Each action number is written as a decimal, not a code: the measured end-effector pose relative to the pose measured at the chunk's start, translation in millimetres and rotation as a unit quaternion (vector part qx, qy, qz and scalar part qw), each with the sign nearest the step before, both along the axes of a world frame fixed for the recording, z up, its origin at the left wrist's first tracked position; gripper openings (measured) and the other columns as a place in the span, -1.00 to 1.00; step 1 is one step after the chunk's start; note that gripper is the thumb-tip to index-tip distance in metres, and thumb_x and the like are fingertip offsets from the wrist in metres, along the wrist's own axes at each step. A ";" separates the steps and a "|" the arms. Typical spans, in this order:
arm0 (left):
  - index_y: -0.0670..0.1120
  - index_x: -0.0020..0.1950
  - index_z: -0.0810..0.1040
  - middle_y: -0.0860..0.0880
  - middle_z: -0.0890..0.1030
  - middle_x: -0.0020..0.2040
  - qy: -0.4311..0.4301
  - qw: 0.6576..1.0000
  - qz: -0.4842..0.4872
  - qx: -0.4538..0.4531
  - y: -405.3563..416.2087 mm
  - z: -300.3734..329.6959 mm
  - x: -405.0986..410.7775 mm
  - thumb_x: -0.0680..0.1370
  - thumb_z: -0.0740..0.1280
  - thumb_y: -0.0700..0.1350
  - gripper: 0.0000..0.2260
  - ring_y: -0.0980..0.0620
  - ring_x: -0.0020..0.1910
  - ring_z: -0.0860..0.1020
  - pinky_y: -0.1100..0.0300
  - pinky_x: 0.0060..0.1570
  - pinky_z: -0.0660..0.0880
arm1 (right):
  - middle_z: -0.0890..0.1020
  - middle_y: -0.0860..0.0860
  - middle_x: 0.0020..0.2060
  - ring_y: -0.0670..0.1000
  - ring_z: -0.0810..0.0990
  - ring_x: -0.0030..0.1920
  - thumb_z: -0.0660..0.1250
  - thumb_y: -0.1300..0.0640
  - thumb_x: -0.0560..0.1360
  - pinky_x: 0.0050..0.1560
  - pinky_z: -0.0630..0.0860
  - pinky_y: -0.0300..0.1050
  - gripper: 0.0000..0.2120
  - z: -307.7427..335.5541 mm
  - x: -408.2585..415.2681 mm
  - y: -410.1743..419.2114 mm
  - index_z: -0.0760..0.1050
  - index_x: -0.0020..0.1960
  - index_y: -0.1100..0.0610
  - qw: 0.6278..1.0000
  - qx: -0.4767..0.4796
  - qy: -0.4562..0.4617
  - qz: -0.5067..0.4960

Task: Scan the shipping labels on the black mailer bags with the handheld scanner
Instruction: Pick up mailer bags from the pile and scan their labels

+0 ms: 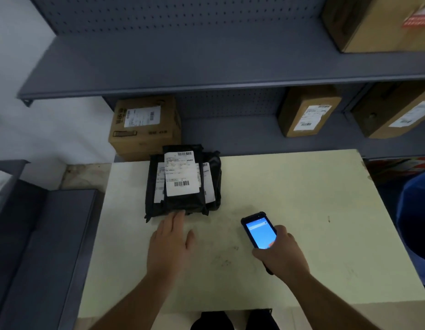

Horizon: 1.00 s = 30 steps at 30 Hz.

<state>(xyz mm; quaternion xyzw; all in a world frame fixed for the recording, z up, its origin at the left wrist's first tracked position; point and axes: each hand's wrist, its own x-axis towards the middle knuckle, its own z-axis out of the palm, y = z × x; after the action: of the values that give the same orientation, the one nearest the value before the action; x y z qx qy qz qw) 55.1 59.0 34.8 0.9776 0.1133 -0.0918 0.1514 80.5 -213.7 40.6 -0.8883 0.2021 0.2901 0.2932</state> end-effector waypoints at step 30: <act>-0.14 0.56 0.29 -0.19 0.43 0.47 0.065 0.906 0.344 -0.237 28.3 -6.1 183.9 0.34 0.59 0.28 -0.05 -0.23 0.42 0.46 -0.12 0.29 0.50 | 0.54 -0.07 0.07 0.04 0.62 0.03 0.55 -0.13 0.35 -0.19 0.55 -0.10 -0.23 80.3 77.7 54.2 0.34 0.47 -0.04 0.981 -0.037 -0.047 0.185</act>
<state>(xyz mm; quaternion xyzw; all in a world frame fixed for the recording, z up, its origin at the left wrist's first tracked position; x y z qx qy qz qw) 239.0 87.2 28.8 0.8050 0.4276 -0.1216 0.3927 158.3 -159.5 121.0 -0.9332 0.0309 0.2898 0.2103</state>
